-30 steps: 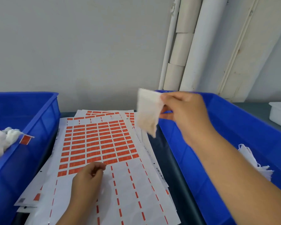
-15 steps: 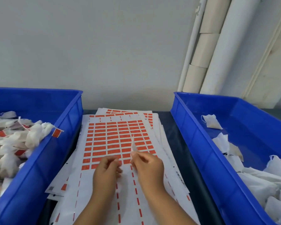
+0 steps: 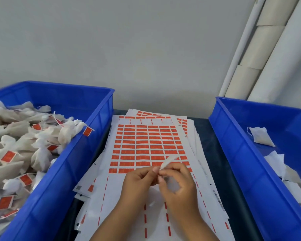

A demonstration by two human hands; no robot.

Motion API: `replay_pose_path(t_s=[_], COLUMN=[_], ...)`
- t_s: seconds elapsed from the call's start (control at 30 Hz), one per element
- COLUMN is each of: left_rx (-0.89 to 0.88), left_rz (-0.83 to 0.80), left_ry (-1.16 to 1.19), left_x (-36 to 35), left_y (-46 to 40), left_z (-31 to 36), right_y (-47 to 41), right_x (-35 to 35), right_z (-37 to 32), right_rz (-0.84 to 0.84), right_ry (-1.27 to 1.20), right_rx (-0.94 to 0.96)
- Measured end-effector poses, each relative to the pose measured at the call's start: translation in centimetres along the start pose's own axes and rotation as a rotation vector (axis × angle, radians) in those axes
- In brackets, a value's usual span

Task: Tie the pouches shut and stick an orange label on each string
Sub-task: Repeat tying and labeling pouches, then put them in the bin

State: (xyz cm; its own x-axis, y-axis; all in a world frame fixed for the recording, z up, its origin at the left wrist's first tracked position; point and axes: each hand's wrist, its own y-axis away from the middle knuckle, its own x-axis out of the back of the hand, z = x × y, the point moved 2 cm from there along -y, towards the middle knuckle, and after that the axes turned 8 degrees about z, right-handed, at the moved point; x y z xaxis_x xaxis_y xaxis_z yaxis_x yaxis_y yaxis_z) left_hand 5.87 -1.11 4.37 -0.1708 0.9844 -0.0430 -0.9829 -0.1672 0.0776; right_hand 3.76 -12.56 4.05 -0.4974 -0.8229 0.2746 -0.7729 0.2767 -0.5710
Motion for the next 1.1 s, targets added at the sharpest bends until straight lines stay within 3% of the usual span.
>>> replay_pose_path(t_s=[0.17,0.33,0.63,0.87,1.1], left_rx=[-0.019,-0.033,-0.046,-0.164,-0.311], left_rz=[-0.003,-0.055,-0.037,-0.065,0.032], left_ry=[-0.145,-0.075,-0.058,-0.173,-0.424], left_x=[-0.6,-0.5,-0.3,-0.1,0.0], left_y=[0.3,0.4,0.4,0.5,0.5], left_z=[-0.1,0.1,0.0,0.6,0.7], right_y=[-0.6,-0.8,-1.0,-1.1,-1.1], right_x=[1.1,1.1,1.2,1.5,1.5], right_z=[0.7,0.4,0.7,0.6,0.2], right_rz=[0.052,-0.106,-0.045,0.054,0.055], right_ry=[0.008,0.082,0.119,0.130,0.160], right_rx=[-0.081,0.033,0.008,0.081,0.108])
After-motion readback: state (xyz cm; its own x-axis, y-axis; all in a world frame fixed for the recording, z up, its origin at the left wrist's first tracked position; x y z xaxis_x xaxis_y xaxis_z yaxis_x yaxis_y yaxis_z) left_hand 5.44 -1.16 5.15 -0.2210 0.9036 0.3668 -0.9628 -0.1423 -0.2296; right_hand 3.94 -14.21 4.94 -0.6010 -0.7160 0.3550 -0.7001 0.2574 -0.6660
